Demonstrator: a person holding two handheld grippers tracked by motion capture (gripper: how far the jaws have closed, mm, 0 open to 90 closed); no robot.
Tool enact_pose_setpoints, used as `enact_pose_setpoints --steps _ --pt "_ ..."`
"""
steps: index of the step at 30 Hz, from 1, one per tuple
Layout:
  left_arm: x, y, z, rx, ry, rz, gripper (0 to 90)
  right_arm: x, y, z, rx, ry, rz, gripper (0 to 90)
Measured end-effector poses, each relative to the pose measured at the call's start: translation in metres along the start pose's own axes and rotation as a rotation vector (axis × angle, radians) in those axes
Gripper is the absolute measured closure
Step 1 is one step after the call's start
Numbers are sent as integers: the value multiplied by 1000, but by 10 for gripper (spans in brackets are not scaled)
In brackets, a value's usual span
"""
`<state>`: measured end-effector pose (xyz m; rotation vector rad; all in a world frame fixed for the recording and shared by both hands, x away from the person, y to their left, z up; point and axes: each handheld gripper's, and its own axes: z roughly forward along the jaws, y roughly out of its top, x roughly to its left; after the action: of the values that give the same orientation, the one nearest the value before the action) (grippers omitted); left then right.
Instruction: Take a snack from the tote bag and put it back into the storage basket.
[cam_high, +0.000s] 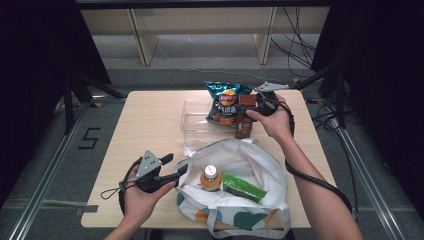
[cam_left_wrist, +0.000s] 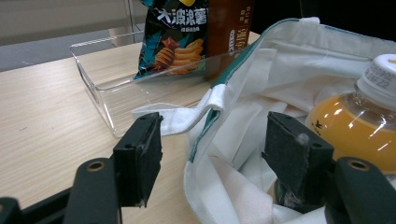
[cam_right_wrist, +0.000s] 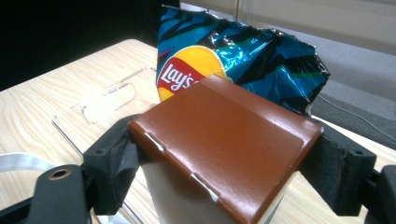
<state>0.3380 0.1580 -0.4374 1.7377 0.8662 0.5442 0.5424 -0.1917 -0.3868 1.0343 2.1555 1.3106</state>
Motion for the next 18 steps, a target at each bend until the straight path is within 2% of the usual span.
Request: enact_pose_setpoints --steps 1,2,3,4,6,8,10,11,12,13,14,15,17,18 --pt "0 0 0 0 0 -1 362 1 0 -1 6 -12 16 202" --pt "0 0 -1 6 4 1 362 2 0 -1 -10 -25 16 200" --pt "0 0 0 4 4 -1 362 2 0 -2 -2 -38 12 195" --pt "0 0 0 0 -1 0 362 5 -1 -4 16 -53 55 168" --pt "0 0 0 1 0 0 362 4 -2 -7 9 -82 36 157" --pt "0 0 0 1 0 -1 362 8 -3 -10 -4 -112 57 156" --pt "0 1 -1 14 11 6 362 11 -5 -13 -13 -122 57 155" --pt "0 1 -1 12 9 6 362 14 -5 -15 -13 -128 82 153" --pt "0 1 -1 13 11 7 362 16 -5 -18 -13 -119 87 153" --pt "0 1 -1 12 9 7 362 17 -6 -19 -24 -137 86 151" --pt "0 1 -1 14 11 7 362 18 -6 -21 -12 -143 78 151" --pt "0 1 -1 14 11 6 362 22 -7 -22 -19 -155 93 152" --pt "1 0 -1 14 7 7 362 26 -7 -25 -31 -150 101 155" --pt "1 0 -1 14 7 9 362 29 -7 -26 -20 -168 111 156"
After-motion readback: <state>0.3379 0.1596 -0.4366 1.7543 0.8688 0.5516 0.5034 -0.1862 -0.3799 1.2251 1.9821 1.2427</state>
